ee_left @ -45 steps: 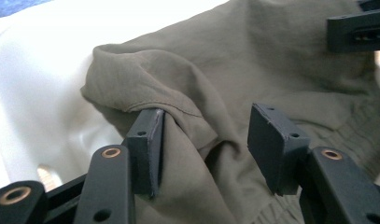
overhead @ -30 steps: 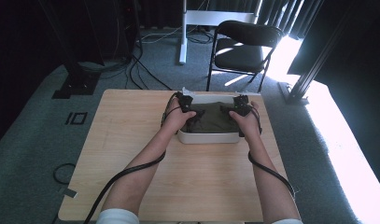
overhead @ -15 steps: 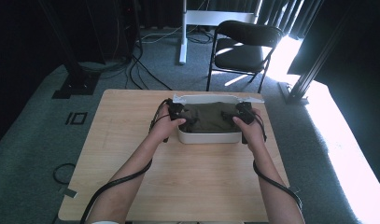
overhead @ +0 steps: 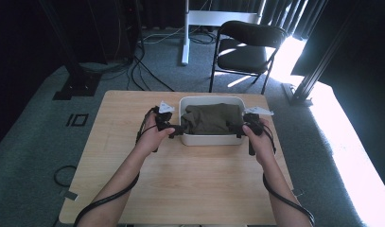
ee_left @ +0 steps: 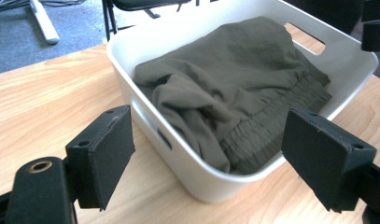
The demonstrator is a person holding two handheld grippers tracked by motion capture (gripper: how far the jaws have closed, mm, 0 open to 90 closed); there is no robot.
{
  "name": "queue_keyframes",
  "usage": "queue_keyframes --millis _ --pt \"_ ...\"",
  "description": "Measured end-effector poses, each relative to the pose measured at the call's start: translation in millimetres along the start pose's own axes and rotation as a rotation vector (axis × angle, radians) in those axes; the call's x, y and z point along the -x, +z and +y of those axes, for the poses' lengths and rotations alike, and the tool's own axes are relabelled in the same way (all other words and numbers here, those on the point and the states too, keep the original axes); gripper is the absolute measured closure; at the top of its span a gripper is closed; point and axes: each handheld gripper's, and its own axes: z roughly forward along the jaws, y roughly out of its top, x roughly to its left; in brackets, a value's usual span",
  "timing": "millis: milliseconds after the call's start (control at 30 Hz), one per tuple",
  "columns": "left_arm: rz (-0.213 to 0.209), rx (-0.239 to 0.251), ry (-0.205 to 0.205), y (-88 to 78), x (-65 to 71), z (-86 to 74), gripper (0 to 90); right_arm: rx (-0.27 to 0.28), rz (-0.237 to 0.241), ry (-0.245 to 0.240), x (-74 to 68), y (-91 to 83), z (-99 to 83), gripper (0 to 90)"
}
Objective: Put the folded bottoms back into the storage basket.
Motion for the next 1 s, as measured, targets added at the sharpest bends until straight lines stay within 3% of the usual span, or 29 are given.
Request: queue_keyframes --millis 67,333,567,1000 --pt "-0.003 -0.003 -0.015 -4.4 0.2 -5.1 18.5 0.009 -0.014 -0.008 -1.3 -5.0 -3.5 12.4" --pt "0.009 -0.001 -0.006 -15.5 0.6 -23.9 18.5 0.036 -0.032 -0.048 -6.0 -27.5 -21.9 12.3" --pt "0.022 0.006 -0.010 -23.1 1.9 -42.8 18.5 0.045 -0.035 -0.047 -3.3 -44.0 -44.6 12.3" --pt "0.057 -0.003 -0.014 -35.2 -0.3 -76.7 18.5 0.020 -0.050 -0.022 6.8 -53.9 -89.7 12.2"
